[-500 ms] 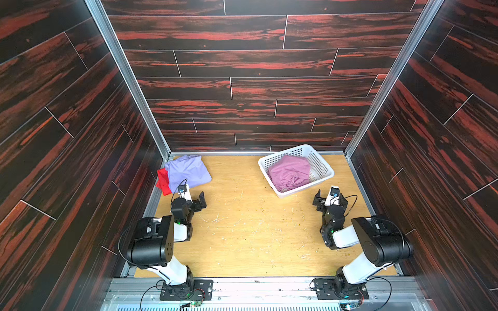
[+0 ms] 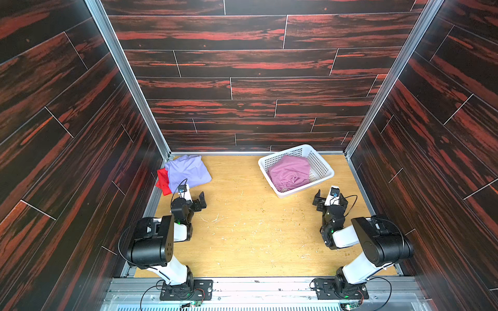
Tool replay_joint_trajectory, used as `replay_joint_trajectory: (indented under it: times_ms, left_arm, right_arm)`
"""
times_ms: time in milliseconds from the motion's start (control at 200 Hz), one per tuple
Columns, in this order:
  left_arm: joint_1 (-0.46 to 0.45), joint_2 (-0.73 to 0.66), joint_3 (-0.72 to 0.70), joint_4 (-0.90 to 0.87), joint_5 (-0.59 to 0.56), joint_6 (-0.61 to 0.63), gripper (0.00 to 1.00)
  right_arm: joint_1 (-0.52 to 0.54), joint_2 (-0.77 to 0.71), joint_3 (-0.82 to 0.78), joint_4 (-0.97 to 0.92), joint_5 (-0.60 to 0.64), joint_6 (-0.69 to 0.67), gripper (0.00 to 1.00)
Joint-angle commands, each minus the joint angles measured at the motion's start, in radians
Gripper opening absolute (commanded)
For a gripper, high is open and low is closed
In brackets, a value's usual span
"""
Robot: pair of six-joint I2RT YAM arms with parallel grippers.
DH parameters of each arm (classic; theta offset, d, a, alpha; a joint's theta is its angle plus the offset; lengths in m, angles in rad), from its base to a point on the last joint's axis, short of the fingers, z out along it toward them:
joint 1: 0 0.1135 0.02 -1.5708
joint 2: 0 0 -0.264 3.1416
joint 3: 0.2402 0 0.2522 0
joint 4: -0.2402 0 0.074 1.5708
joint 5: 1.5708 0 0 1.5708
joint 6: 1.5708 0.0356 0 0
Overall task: Fold and stack t-shirts
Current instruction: Move the bin to the corner of the board.
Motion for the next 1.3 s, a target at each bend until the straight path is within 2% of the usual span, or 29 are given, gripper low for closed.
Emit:
replay_joint_trajectory:
  times_ms: [0, 636, 701, 752, 807, 867, 937, 977, 1032, 1087, 1172, 1298]
  left_arm:
    - [-0.001, -0.022, 0.014, -0.003, 0.009, 0.009, 1.00]
    - [-0.001, -0.024, 0.014, -0.005, 0.005, 0.011, 1.00]
    - [0.001, -0.031, 0.015, -0.001, 0.019, 0.006, 0.96]
    - [0.001, -0.078, 0.042, -0.089, 0.025, 0.008, 0.93]
    - [0.002, -0.171, 0.122, -0.339, 0.018, 0.011, 0.93]
    - [0.000, -0.246, 0.210, -0.572, 0.019, 0.035, 0.93]
    - [-0.001, -0.304, 0.215, -0.532, 0.017, -0.006, 0.98]
    - [0.000, -0.340, 0.225, -0.523, 0.016, -0.043, 0.99]
    - [-0.001, -0.369, 0.274, -0.598, 0.030, -0.072, 1.00]
    - [-0.017, -0.380, 0.328, -0.694, 0.024, -0.075, 1.00]
    - [-0.058, -0.396, 0.372, -0.775, -0.013, -0.093, 1.00]
    - [-0.137, -0.406, 0.430, -0.900, -0.055, -0.109, 1.00]
  right_arm:
    - [0.001, -0.007, -0.002, 0.028, 0.004, 0.003, 0.98]
    - [0.001, -0.008, 0.000, 0.025, 0.004, 0.003, 0.98]
    - [0.001, -0.009, -0.003, 0.028, 0.004, 0.004, 0.98]
    - [0.001, -0.011, -0.005, 0.032, 0.005, 0.003, 0.98]
    - [0.005, -0.019, 0.000, 0.047, 0.031, -0.012, 0.98]
    - [0.008, -0.093, 0.067, -0.163, 0.027, 0.005, 0.98]
    - [0.009, -0.148, 0.153, -0.362, 0.064, 0.011, 0.98]
    - [0.020, -0.182, 0.169, -0.389, 0.095, -0.019, 0.98]
    - [0.038, -0.235, 0.191, -0.399, 0.104, -0.056, 0.98]
    - [0.038, -0.271, 0.273, -0.563, 0.087, -0.009, 0.98]
    - [0.039, -0.255, 0.405, -0.760, 0.046, 0.054, 0.98]
    - [0.047, -0.154, 0.572, -1.013, -0.053, 0.106, 0.98]
